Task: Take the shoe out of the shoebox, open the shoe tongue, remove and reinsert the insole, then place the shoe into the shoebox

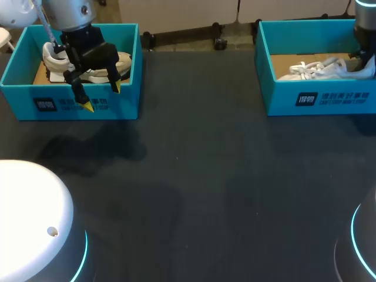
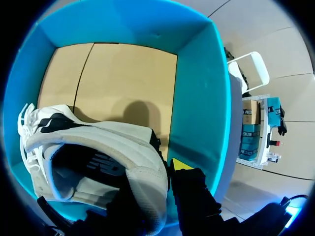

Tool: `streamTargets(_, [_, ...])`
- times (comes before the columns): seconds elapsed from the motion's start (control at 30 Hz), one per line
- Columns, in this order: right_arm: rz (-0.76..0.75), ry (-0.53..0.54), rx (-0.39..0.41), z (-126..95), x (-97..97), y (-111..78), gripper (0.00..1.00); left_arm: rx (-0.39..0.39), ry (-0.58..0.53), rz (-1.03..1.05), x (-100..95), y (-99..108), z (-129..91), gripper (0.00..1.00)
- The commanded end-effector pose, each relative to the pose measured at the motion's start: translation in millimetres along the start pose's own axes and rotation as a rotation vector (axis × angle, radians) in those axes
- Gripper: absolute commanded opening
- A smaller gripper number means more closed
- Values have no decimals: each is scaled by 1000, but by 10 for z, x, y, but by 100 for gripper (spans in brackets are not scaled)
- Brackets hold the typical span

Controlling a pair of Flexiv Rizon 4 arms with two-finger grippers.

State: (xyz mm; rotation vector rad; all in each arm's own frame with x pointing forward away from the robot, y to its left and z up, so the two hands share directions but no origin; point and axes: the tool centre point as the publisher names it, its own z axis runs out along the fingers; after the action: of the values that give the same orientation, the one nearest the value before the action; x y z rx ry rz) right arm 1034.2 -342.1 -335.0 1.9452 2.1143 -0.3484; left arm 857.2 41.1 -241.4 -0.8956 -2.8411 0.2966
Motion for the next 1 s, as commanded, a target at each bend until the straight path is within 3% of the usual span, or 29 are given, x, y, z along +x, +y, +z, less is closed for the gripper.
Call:
streamTargets(0.03, [3,16,11,88,9,56,0,0,2,1,-5,6,1,100])
streamTargets(0.93, [27,60,48,411,72,57,0,0,2,1,-5,6,1,100])
streamTargets(0.97, [29,66,47,411,66,55,9,0,2,1,-5,6,1,100])
streamTargets(1.0, [29,66,47,411,64,54,11,0,2,1,-5,6,1,100])
